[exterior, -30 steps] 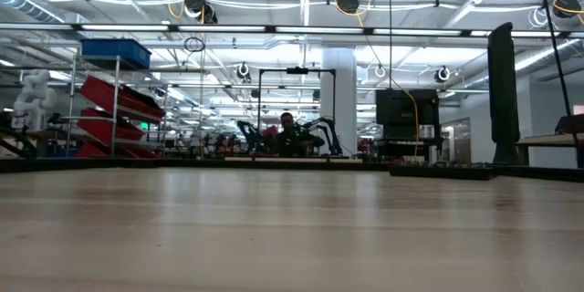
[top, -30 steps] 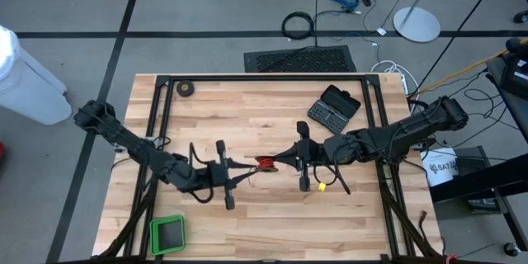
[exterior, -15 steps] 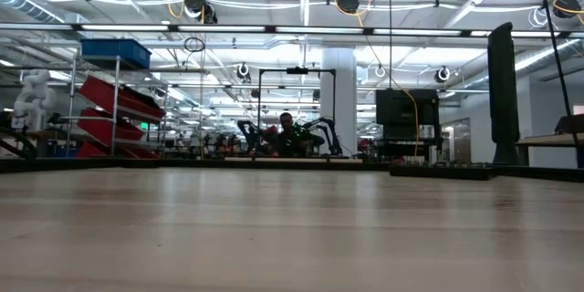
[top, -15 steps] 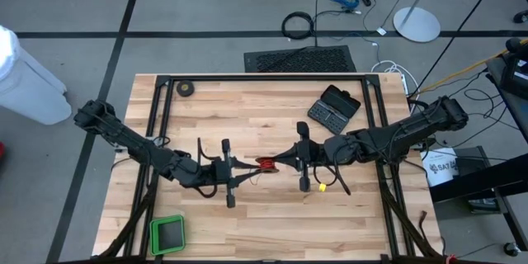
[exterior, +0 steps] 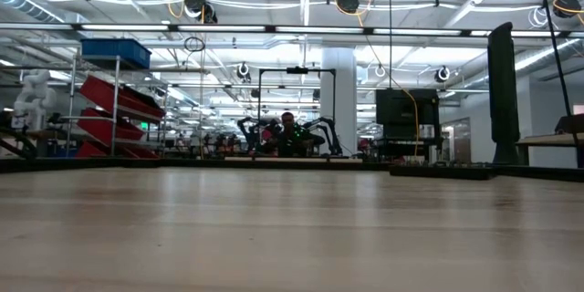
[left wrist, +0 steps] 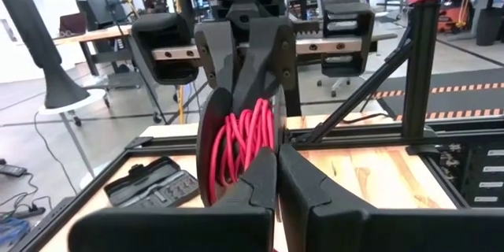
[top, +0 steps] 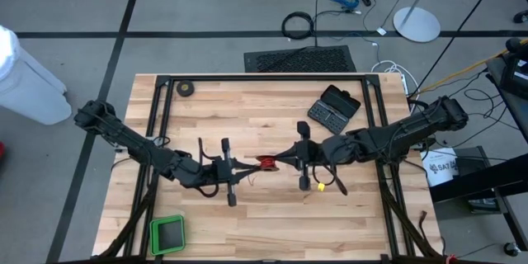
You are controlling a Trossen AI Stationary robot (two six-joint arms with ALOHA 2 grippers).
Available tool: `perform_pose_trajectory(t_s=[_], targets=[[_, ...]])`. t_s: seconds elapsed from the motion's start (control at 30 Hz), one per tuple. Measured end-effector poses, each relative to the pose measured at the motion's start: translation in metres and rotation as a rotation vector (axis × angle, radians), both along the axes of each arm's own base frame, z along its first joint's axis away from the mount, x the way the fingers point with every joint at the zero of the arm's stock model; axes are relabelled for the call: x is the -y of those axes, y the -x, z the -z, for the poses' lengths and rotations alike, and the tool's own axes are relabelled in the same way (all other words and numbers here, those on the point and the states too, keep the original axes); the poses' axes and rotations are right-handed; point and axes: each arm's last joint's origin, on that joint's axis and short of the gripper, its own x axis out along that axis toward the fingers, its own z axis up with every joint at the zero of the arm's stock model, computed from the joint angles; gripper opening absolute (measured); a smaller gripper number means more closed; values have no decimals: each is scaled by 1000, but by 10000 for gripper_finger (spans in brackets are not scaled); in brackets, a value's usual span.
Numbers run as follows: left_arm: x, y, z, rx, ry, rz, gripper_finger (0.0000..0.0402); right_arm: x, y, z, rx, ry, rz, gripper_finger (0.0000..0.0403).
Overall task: Coil cords
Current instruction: Coil the red wire into the spool
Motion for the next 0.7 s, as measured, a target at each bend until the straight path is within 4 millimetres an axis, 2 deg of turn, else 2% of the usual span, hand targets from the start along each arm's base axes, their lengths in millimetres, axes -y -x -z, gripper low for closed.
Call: perform_pose_trajectory(t_s=[0.13, 0.43, 0.7], targets=[[0, 2, -1, -1, 2, -4, 3, 1, 1, 3, -35, 24, 14, 25], [-6, 15, -18, 45, 29, -28, 2, 3, 1, 1, -10, 64, 94, 85], [-14, 26, -32, 91, 109, 6, 1, 0, -13, -10, 176, 112, 65, 109]])
